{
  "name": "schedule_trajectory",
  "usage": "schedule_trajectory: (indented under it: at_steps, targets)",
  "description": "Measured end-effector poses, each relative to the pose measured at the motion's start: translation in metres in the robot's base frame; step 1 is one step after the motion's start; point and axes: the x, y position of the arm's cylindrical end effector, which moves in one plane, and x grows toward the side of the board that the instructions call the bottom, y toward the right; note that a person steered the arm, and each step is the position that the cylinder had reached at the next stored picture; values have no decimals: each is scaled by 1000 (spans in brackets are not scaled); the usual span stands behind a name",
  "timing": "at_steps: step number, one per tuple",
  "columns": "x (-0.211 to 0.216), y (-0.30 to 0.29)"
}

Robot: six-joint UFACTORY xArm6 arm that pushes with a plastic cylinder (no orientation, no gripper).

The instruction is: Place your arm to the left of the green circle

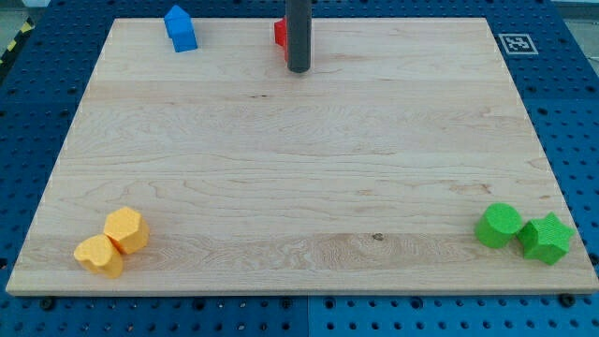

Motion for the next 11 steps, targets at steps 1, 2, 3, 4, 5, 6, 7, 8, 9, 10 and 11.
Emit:
schedule_trajectory:
  at_steps: [1,2,3,4,5,6,7,8,9,10,11]
  targets:
    - [12,8]
    - [81,41]
    - [165,71]
    - [247,100]
    - [302,120]
    - [302,121]
    - [315,160]
    - [316,163]
    - [316,165]
    - [302,160]
    - [279,140]
